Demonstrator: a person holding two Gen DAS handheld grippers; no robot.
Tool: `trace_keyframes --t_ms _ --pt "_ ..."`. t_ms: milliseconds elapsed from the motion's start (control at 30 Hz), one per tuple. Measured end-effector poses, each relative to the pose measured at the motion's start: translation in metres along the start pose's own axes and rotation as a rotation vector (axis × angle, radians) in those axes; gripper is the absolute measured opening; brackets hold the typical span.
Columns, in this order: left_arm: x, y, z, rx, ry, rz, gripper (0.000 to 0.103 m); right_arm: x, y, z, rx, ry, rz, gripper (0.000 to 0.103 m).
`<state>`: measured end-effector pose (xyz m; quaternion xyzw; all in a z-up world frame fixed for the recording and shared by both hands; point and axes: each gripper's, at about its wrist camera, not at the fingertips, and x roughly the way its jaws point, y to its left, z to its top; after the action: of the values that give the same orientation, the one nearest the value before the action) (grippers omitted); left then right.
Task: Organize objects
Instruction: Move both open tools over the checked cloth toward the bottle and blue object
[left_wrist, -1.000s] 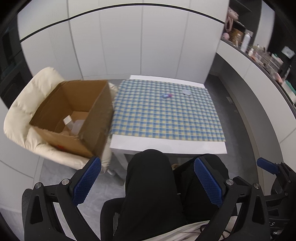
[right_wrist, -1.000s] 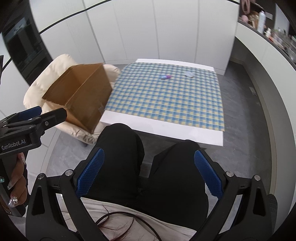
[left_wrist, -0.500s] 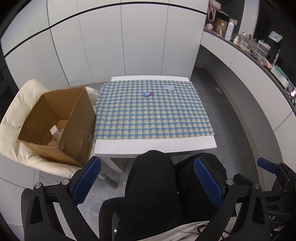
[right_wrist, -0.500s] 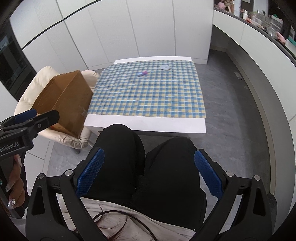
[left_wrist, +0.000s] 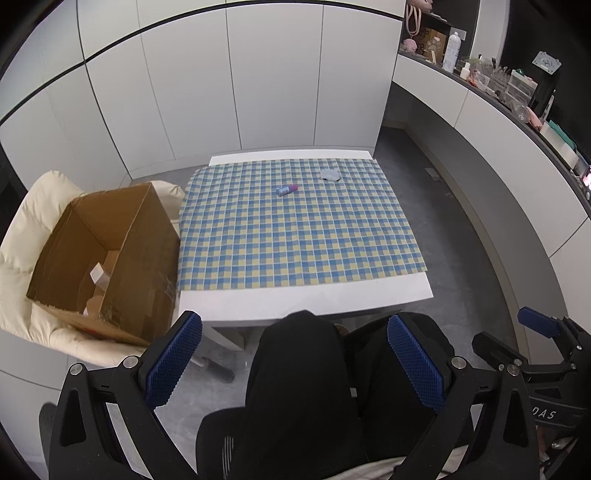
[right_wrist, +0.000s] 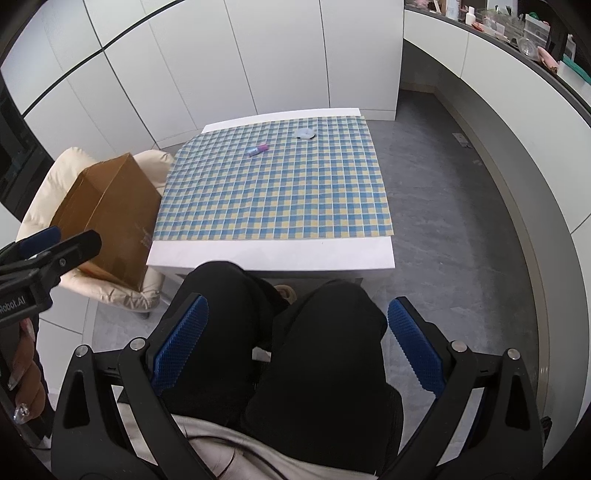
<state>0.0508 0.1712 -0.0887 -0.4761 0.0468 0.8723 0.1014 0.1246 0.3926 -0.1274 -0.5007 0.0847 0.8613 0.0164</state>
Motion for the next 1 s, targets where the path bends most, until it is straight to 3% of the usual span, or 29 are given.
trace_keyframes --t_ms 267,567,1000 --pt "0.038 0.003 0.032 0.016 0.001 0.051 0.101 0.032 -0.004 0.042 0.018 -0.032 -0.005 0.100" --pt "0.090 0.014 0.072 -0.055 0.016 0.034 0.101 0.093 -0.009 0.095 0.029 -0.021 -0.059 0.100" --pt "0.176 0.019 0.136 -0.079 0.029 0.087 0.101 0.186 -0.011 0.160 0.042 -0.010 -0.078 0.100"
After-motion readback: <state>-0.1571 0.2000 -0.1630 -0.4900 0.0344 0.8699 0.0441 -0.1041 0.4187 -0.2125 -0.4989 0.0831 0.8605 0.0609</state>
